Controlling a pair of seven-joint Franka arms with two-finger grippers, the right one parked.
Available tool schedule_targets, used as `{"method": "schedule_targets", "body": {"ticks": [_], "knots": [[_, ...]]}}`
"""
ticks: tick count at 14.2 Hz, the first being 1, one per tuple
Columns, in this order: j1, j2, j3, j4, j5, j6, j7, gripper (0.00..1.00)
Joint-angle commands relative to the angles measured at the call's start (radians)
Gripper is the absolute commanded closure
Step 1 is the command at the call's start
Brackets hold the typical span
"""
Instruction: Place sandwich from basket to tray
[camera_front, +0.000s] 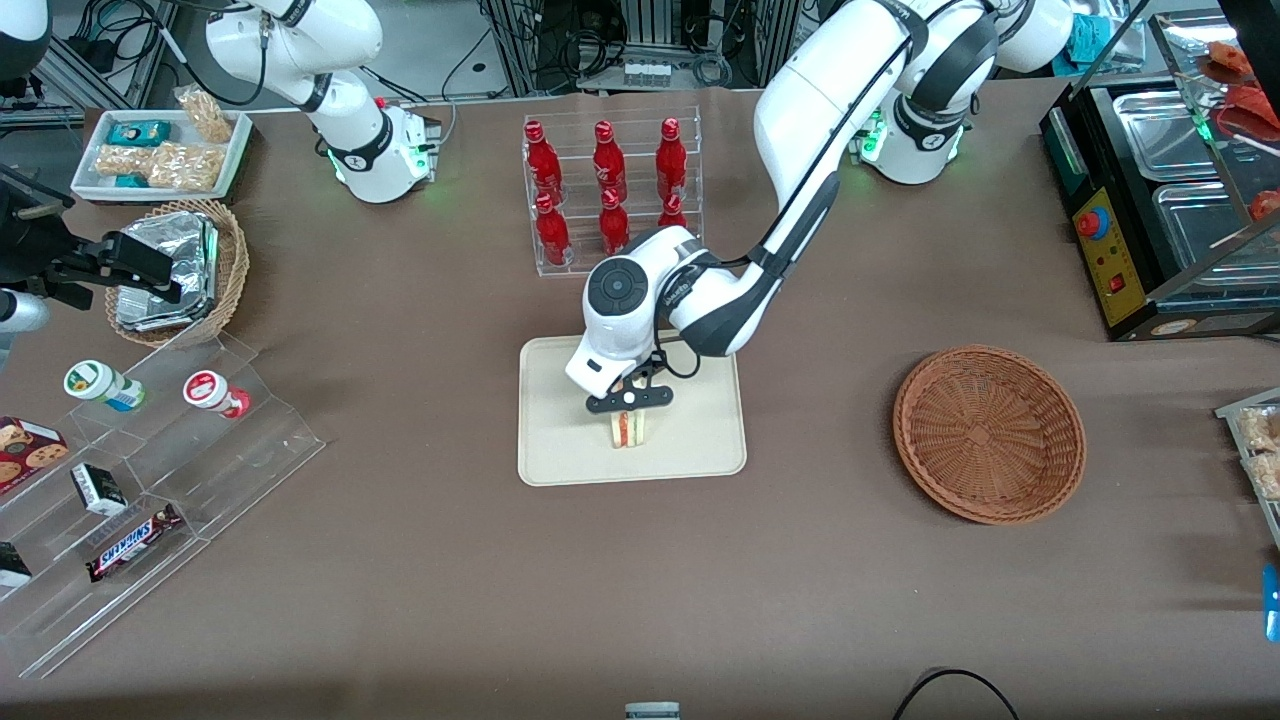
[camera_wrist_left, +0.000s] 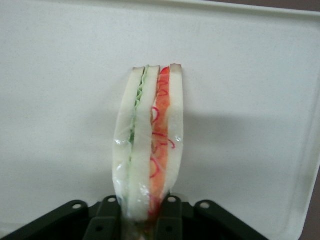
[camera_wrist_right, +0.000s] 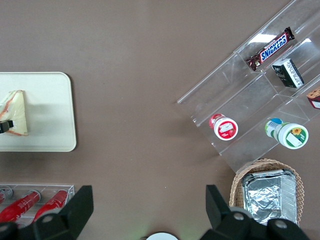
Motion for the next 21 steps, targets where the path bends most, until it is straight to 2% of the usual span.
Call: {"method": "schedule_targets", "body": {"ticks": [1, 5, 8, 10, 13, 15, 18, 21], "knots": [[-0.023, -0.005, 0.017, 0.027, 0.019, -0.013, -0.017, 0.0], [-0.013, -0.102, 0.029, -0.019, 0.021, -0.047, -0.009, 0.0], [0.0, -0.188, 0.112, -0.025, 0.001, -0.246, -0.006, 0.0], [0.084, -0.254, 0.112, -0.083, 0.001, -0.332, 0.017, 0.0], [0.219, -0.444, 0.109, -0.311, -0.032, -0.335, 0.313, 0.0], [0.304, -0.552, 0.109, -0.402, -0.034, -0.358, 0.459, 0.0], [0.42, -0.661, 0.11, -0.416, -0.036, -0.519, 0.683, 0.0], [0.528, -0.739, 0.112, -0.412, -0.036, -0.594, 0.864, 0.0]]}}
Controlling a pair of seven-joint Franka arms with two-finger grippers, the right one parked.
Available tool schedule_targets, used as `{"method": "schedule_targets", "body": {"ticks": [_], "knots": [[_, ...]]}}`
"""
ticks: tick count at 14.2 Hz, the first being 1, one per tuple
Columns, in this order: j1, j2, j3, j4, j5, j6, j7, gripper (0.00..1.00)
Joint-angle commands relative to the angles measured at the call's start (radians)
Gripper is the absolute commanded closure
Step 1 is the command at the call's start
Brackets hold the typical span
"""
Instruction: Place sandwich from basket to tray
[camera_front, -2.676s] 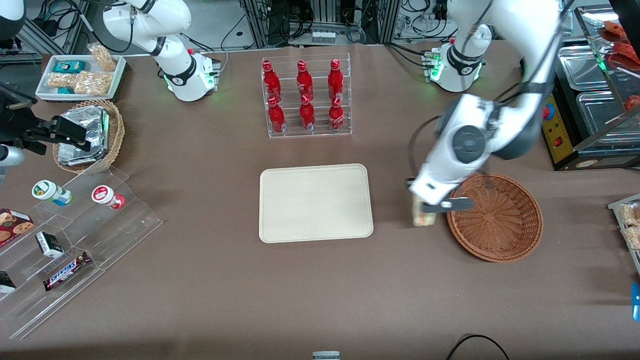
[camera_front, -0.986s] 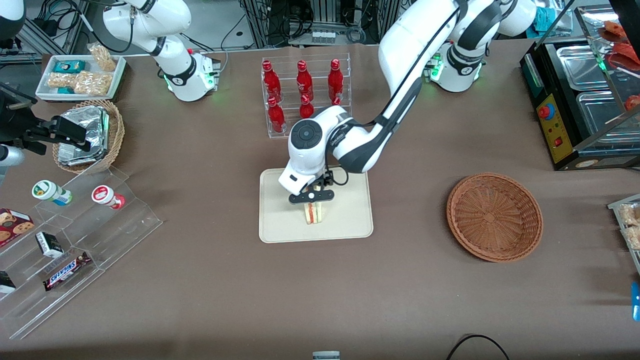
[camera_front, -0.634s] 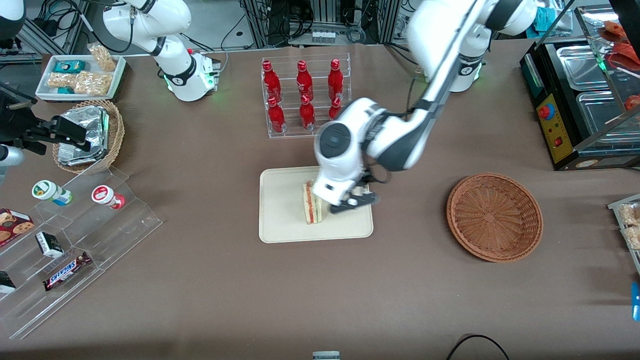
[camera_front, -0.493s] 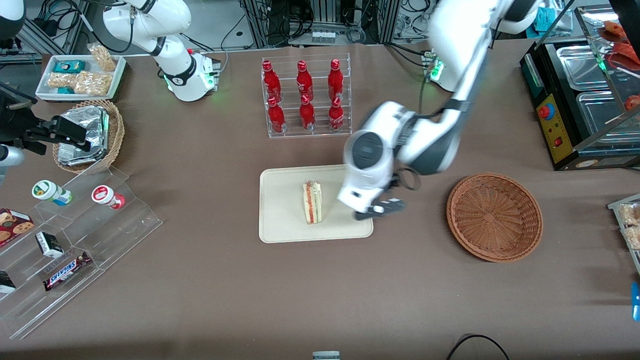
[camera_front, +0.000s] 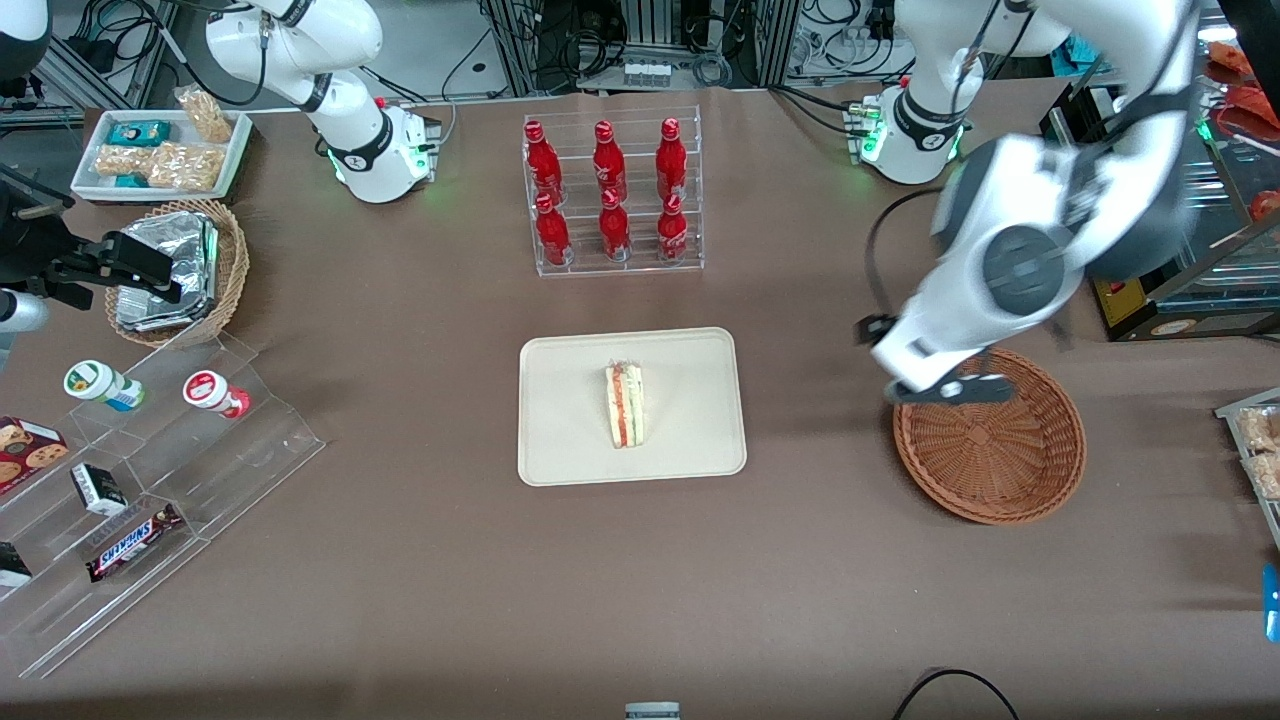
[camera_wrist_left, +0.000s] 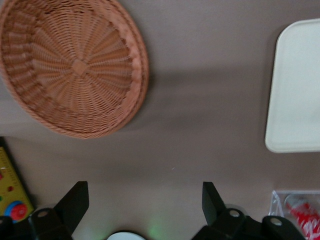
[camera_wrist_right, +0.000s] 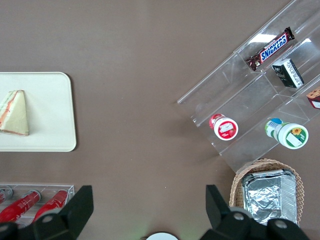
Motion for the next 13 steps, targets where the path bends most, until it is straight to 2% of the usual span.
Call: {"method": "schedule_targets", "body": {"ticks": [1, 5, 8, 13], "knots": [[0.08, -0.086, -0.007, -0.026, -0.01, -0.042, 0.138, 0.0], [0.223, -0.141, -0.015, 0.012, -0.001, -0.048, 0.2, 0.0], [0.291, -0.177, -0.024, 0.058, 0.0, -0.051, 0.241, 0.0], [0.291, -0.174, -0.001, 0.101, -0.01, -0.053, 0.229, 0.0]]}}
